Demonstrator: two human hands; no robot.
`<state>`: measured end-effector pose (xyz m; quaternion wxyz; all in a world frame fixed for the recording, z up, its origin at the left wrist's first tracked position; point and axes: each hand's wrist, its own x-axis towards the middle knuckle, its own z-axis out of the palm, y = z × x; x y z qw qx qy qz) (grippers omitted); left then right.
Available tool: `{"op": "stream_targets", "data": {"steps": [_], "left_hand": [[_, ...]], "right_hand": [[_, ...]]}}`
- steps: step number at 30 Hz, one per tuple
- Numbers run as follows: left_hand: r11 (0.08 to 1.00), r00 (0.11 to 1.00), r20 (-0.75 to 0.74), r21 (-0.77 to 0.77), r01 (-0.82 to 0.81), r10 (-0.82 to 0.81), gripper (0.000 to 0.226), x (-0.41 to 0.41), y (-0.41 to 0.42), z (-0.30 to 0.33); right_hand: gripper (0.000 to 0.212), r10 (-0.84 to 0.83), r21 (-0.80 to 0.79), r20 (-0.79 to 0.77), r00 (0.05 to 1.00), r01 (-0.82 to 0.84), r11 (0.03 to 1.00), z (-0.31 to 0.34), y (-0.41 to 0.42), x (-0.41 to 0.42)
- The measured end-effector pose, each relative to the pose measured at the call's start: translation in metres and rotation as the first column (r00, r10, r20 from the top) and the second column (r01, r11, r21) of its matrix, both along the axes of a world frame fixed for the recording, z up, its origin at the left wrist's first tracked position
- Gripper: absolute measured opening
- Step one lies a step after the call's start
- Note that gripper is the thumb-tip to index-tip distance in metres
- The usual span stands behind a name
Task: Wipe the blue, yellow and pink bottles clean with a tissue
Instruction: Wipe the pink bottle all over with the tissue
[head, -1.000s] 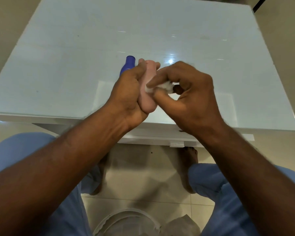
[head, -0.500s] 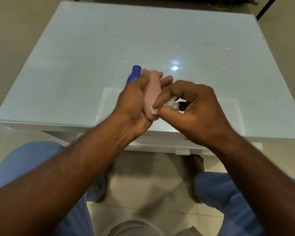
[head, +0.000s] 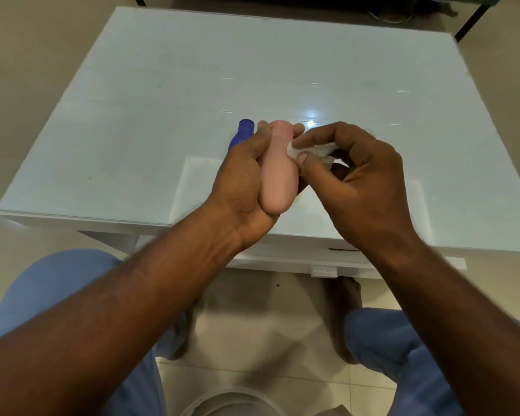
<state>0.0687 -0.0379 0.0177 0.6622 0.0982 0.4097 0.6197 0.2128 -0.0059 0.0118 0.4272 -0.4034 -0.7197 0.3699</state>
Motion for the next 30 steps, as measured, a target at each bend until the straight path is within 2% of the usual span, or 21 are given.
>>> {"op": "stream_targets", "data": {"steps": [9,16,19,30], "left_hand": [[1.000,0.999,0.035,-0.009,0.009,-0.008,0.049,0.0023,0.0003,0.0007],[1.000,0.999,0.051,-0.012,-0.005,0.006,0.059,0.0016,0.0006,0.0001],[1.000,0.998,0.070,0.002,0.003,-0.003,0.052,0.0024,-0.0004,0.0035],[1.000,0.998,0.059,0.001,0.001,-0.001,0.050,0.0017,-0.0033,0.0055]], "right_hand": [[0.017,-0.006,0.001,0.006,1.000,0.006,1.000,0.0001,0.0006,0.0026],[0.016,-0.039,0.012,-0.056,0.998,0.039,0.999,0.0038,-0.0026,0.0009],[0.018,-0.049,0.028,-0.072,0.996,0.051,0.998,0.0031,-0.0041,-0.0012],[0.018,-0.016,0.011,-0.074,0.997,0.017,1.000,0.0018,-0.0038,-0.0021]]}}
